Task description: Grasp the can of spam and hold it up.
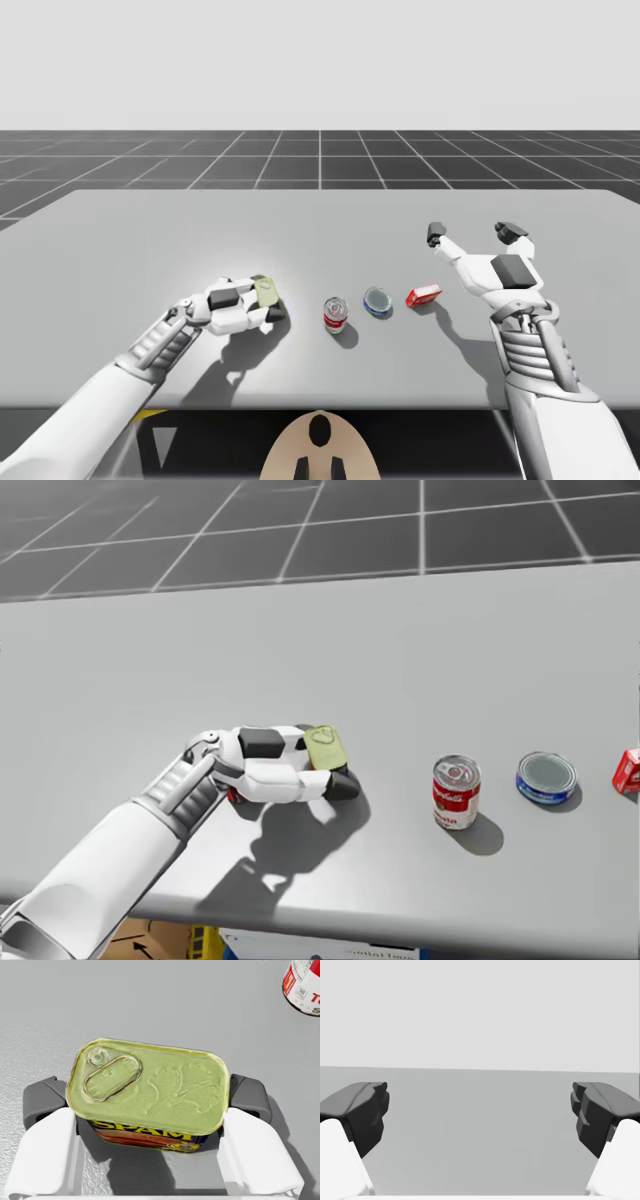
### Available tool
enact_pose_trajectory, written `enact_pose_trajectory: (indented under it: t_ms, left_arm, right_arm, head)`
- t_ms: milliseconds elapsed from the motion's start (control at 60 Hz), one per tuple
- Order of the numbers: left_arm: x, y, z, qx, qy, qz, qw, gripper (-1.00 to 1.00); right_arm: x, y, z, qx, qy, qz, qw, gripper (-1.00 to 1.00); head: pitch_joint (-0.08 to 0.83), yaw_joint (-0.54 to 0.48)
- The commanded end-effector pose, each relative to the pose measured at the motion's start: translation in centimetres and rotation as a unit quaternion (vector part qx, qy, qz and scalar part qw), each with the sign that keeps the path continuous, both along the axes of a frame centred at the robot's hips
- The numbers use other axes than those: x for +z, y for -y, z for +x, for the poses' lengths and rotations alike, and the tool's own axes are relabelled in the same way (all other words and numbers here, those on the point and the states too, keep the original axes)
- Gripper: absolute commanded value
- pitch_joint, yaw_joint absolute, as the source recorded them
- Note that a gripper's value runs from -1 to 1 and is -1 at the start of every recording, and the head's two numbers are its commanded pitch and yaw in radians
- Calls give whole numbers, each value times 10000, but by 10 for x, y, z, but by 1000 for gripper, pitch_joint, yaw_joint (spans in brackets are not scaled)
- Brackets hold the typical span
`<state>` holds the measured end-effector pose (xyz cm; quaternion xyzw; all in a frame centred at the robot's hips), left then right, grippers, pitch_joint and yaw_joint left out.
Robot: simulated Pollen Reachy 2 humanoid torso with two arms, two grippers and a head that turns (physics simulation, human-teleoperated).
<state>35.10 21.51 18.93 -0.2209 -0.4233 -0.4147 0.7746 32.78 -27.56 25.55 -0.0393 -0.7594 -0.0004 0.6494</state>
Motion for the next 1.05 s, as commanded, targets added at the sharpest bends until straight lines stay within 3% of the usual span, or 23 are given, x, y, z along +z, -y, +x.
enact_pose_trajectory:
  t_ms: [17, 133, 283, 550, 700, 817, 933, 983, 1050]
  left_arm:
    - [-10, -1, -2, -64, -126, 90, 9999, 998]
    - [-13, 0, -4, -97, -130, 123, 9998, 1000]
    - [-12, 1, -5, -131, -106, 148, 9997, 997]
    - [48, 1, -12, -21, 623, 40, 9980, 1000]
    - [82, 0, -10, 245, 1099, -13, 9936, 1000]
    - [117, -1, -8, 570, 1469, -191, 9873, 999]
    - [158, 0, -5, 1115, 1931, -538, 9733, 970]
    - [177, 1, -6, 1330, 2172, -736, 9642, 981]
    - [199, 7, -9, 1583, 2551, -1163, 9468, 998]
  right_arm:
    - [0, 0, 0, 1, 2, -5, 10000, -1000]
    - [0, 0, 0, 6, -3, 6, 10000, -1000]
    - [0, 0, -1, 11, -8, 23, 10000, -1000]
    - [3, 3, -2, 136, -48, 238, 9996, -1000]
    - [4, 5, -3, 152, -24, 239, 9996, -1000]
    - [4, 6, -3, 180, -35, 219, 9996, -1000]
    - [3, 5, -2, 187, -108, 190, 9996, -1000]
    - [2, 5, -3, 194, -142, 186, 9995, -1000]
    - [2, 4, -3, 208, -184, 192, 9994, -1000]
  head:
    - [521, 217]
    - [390, 213]
    - [312, 212]
    - [288, 213]
    - [289, 211]
    - [290, 210]
    - [291, 209]
    - [290, 209]
    - [290, 208]
